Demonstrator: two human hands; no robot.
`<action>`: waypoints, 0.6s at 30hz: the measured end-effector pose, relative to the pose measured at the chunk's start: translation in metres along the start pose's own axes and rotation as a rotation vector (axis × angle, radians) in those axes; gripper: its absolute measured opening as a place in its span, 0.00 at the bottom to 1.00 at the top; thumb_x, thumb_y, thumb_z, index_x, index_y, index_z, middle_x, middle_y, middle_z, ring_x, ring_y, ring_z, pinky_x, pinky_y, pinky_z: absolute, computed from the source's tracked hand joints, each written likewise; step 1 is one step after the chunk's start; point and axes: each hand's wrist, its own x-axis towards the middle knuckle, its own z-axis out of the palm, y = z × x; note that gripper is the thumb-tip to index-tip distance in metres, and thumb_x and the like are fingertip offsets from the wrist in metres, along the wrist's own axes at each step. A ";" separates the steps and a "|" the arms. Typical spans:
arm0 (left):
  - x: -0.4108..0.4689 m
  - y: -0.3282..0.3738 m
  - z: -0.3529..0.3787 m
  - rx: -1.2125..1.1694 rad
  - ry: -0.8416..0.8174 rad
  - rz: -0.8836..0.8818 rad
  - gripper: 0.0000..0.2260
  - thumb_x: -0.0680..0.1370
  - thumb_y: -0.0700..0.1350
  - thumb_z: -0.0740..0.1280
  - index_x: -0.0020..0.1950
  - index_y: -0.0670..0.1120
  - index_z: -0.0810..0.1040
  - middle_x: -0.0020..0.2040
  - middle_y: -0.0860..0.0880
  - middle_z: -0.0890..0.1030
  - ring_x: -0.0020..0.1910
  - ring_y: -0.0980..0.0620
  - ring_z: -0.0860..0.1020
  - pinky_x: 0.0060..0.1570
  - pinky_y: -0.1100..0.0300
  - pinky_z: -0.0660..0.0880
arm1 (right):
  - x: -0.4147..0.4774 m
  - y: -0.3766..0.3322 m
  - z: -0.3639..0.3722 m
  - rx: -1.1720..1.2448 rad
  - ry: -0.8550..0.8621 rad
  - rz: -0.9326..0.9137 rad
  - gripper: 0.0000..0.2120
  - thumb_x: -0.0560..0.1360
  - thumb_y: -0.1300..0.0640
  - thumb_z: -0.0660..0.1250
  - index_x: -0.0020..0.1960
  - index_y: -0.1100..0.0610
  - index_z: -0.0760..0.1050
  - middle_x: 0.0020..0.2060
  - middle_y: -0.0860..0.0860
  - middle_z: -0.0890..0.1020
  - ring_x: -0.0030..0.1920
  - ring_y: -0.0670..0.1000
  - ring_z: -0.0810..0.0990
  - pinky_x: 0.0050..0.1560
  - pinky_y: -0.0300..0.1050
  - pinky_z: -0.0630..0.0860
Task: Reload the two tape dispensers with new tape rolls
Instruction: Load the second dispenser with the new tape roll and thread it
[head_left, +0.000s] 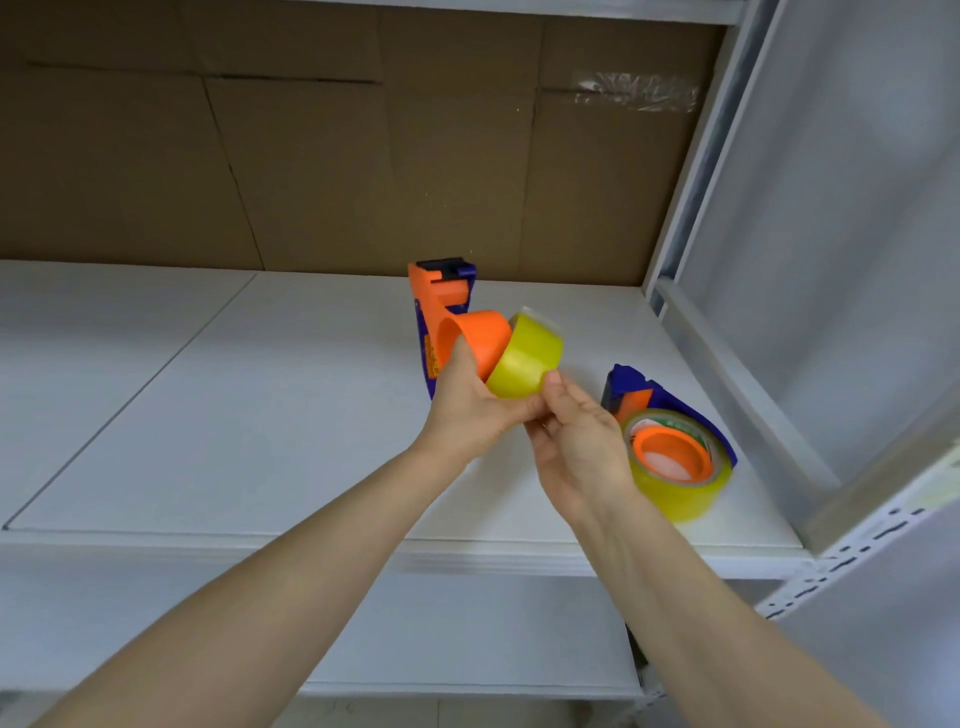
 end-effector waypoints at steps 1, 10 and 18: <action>-0.001 -0.001 0.000 0.024 -0.018 0.010 0.30 0.63 0.37 0.79 0.56 0.52 0.67 0.46 0.55 0.77 0.43 0.65 0.78 0.44 0.70 0.76 | 0.001 -0.001 -0.001 0.012 -0.005 -0.005 0.17 0.79 0.61 0.59 0.65 0.66 0.71 0.60 0.61 0.79 0.61 0.56 0.78 0.62 0.48 0.74; -0.006 -0.010 0.000 0.197 -0.053 0.104 0.39 0.63 0.43 0.78 0.70 0.44 0.65 0.62 0.44 0.76 0.60 0.47 0.76 0.58 0.52 0.76 | 0.009 -0.012 -0.013 0.015 -0.072 0.039 0.17 0.78 0.58 0.60 0.65 0.60 0.72 0.61 0.58 0.79 0.62 0.54 0.78 0.65 0.50 0.72; -0.009 -0.011 0.009 0.269 -0.107 0.176 0.34 0.69 0.45 0.75 0.72 0.47 0.64 0.66 0.47 0.74 0.64 0.49 0.74 0.61 0.51 0.75 | 0.008 -0.011 -0.015 0.043 -0.148 0.064 0.17 0.78 0.56 0.59 0.65 0.60 0.72 0.61 0.59 0.79 0.61 0.57 0.79 0.61 0.53 0.75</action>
